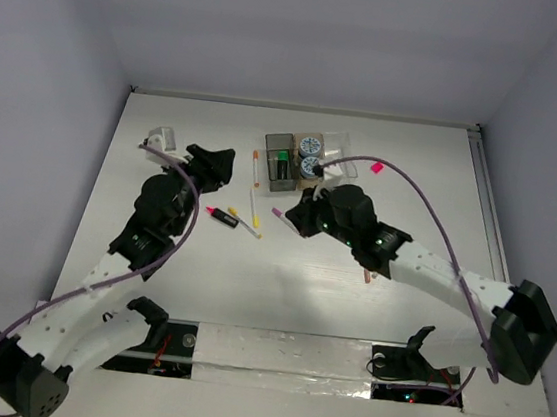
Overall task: Sort the stationery into containers
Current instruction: Place the pen in the storage box, then pick up the pen from the center of the board.
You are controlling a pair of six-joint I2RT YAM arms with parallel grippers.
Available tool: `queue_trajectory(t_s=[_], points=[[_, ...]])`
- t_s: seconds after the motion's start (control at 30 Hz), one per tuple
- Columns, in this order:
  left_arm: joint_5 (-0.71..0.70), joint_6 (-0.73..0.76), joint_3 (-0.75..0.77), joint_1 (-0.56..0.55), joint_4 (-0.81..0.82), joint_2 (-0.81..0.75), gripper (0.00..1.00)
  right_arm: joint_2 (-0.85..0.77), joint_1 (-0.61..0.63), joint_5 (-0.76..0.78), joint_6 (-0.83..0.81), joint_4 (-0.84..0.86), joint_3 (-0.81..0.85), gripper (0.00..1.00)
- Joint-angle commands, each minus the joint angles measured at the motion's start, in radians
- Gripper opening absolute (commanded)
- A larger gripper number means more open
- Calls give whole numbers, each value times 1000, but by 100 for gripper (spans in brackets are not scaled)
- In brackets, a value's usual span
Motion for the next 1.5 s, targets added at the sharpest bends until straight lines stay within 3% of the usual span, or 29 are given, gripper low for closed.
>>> queue_trajectory(t_s=[0.0,0.1,0.23,0.3,0.4,0.57,0.8,1.3,1.4,1.43,1.47], points=[[-39,13,-72,7,-133,-116,46,159,8,-137,-61,47,149,10],[-43,7,-109,7,-257,-253,44,277,34,-163,-115,1,281,22],[-62,-19,-152,7,-416,-409,42,530,72,-195,-228,-137,494,47],[-55,-44,-161,7,-457,-445,41,618,82,-203,-270,-194,589,54],[-29,-48,-138,7,-509,-509,40,767,82,-218,-331,-280,764,57],[-7,27,-35,7,-581,-546,46,954,82,-198,-403,-422,1052,56],[2,105,-43,7,-576,-572,68,1181,82,-204,-459,-602,1352,57],[16,122,-41,16,-564,-589,69,1275,91,-226,-445,-613,1397,54],[19,116,-44,16,-567,-587,68,1285,100,-221,-430,-597,1404,39],[19,111,-46,16,-567,-587,67,1284,100,-217,-427,-588,1400,27],[20,111,-47,16,-566,-587,67,1281,100,-197,-410,-561,1394,21]])
